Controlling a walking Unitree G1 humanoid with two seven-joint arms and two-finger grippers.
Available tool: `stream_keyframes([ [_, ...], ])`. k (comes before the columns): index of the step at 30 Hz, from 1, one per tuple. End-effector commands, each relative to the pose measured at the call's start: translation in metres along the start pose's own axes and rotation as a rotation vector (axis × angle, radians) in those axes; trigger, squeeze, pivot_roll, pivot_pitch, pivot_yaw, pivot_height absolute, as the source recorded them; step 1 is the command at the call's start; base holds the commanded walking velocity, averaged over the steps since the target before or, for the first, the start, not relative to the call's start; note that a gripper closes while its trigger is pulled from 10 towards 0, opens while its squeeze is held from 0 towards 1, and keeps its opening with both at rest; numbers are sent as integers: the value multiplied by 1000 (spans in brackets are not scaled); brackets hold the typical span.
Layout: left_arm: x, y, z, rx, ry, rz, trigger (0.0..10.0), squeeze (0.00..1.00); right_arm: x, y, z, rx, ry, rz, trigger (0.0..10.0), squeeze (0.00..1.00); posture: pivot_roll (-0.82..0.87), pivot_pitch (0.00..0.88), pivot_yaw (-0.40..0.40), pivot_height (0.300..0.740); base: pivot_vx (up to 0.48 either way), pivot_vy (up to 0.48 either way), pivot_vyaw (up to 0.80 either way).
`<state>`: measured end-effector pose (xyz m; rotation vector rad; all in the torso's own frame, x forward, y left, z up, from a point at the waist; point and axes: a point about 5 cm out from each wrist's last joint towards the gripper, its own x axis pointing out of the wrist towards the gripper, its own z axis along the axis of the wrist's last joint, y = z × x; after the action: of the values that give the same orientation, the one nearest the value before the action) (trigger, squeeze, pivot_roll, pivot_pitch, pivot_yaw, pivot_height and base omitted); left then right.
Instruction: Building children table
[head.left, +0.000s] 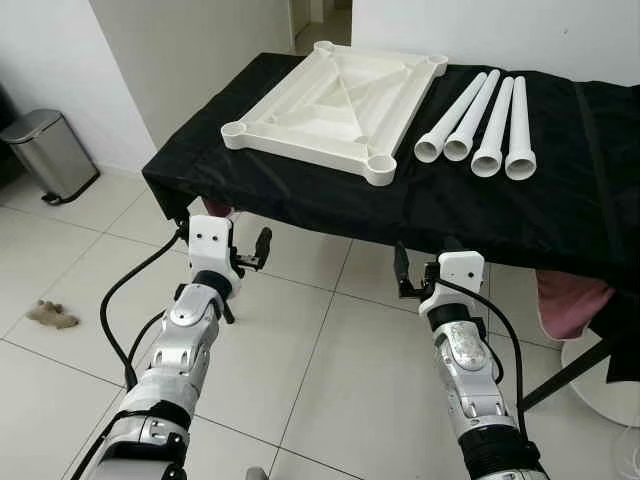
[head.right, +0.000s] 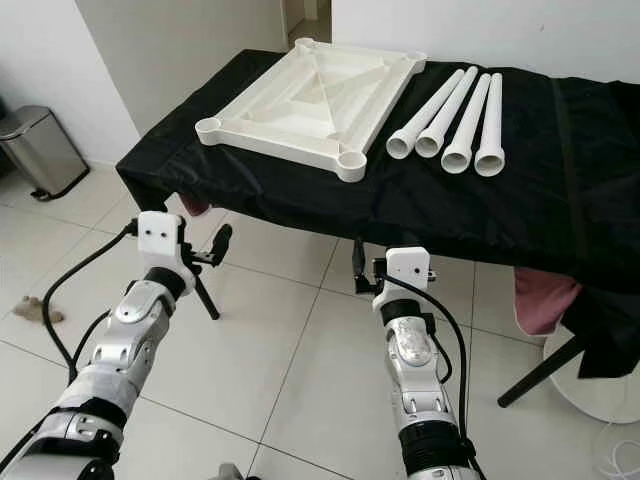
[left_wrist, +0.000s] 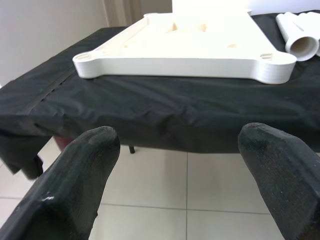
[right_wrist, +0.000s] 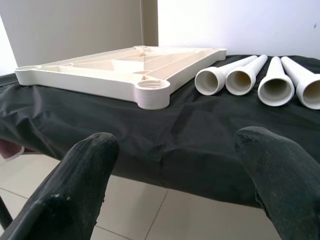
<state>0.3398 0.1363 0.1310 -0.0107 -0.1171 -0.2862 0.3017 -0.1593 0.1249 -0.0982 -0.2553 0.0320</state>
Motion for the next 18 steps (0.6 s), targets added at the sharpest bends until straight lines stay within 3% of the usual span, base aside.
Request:
stream_keyframes([
  [1,-2,0,-5,8,18,-34,10000,0,0,0,-3,4,13,-6,10000,0,-80,0,117,740,0,0,0],
  [7,-4,3,-5,17,30,-33,10000,0,8,-2,0,2,-5,-25,10000,0,-87,0,157,740,0,0,0],
  [11,1,-6,-8,14,42,-75,10000,0,7,-9,1,-10,-12,-64,10000,0,-118,0,185,740,0,0,0],
  [18,8,-10,-3,23,15,-81,10000,0,9,-10,2,-12,-14,-58,10000,0,-95,0,139,740,0,0,0],
])
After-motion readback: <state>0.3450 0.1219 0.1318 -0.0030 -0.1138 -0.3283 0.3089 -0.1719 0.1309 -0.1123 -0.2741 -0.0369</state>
